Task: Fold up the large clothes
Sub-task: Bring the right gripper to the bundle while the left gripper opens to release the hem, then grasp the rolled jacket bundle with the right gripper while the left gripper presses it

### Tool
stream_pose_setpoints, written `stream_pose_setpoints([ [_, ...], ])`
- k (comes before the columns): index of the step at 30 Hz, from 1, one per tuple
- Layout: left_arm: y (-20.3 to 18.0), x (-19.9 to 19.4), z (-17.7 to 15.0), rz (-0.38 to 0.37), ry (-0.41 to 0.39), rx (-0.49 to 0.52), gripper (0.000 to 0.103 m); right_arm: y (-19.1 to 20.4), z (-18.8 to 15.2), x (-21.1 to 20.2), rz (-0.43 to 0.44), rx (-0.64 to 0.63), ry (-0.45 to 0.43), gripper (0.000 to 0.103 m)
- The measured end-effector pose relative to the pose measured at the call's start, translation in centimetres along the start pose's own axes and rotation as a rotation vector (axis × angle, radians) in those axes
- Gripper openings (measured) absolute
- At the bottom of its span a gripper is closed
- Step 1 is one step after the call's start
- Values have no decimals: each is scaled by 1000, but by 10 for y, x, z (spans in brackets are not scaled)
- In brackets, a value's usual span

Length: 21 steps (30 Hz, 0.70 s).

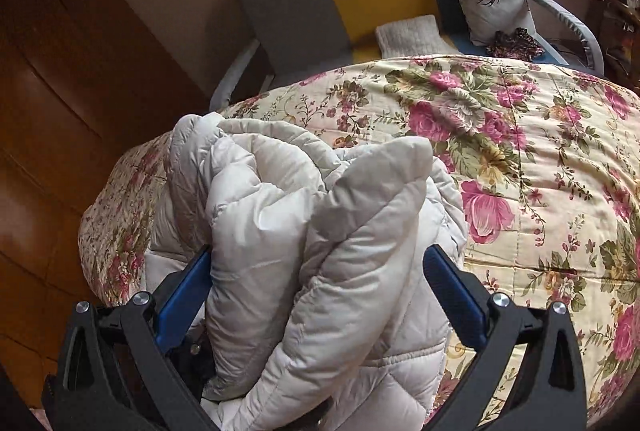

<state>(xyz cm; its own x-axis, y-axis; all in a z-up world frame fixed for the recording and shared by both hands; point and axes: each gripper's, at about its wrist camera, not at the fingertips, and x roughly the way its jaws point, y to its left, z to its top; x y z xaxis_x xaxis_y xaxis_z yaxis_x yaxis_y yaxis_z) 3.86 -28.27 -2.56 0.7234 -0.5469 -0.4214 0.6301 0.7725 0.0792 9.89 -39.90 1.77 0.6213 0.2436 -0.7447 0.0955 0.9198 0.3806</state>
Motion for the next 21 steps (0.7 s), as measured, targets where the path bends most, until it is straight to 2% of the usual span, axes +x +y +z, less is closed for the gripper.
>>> stream_pose_setpoints([
  [3, -3, -3, -2, -34, 19, 47, 56, -19, -8, 7, -9, 59, 9, 101],
  [7, 10, -25, -6, -194, 5, 37, 69, -39, -16, 15, 26, 99, 20, 101],
  [10, 18, -49, -8, -278, -21, 47, 70, -46, -17, 18, 43, 129, 14, 101],
  [12, 23, -64, -8, -305, -43, 65, 70, -45, -17, 20, 37, 132, 9, 101],
  [14, 34, -79, -7, -289, -71, 67, 77, -42, -17, 20, 21, 122, 2, 101],
  [16, 58, -90, -4, -259, -105, 6, 78, -41, -18, 20, 14, 119, -6, 101],
  [18, 94, -96, -1, -202, -118, -107, 82, -41, -18, 20, 18, 130, -10, 101],
  [21, 166, -95, -4, -47, -129, -338, 85, -42, -21, 18, 29, 139, -27, 101],
])
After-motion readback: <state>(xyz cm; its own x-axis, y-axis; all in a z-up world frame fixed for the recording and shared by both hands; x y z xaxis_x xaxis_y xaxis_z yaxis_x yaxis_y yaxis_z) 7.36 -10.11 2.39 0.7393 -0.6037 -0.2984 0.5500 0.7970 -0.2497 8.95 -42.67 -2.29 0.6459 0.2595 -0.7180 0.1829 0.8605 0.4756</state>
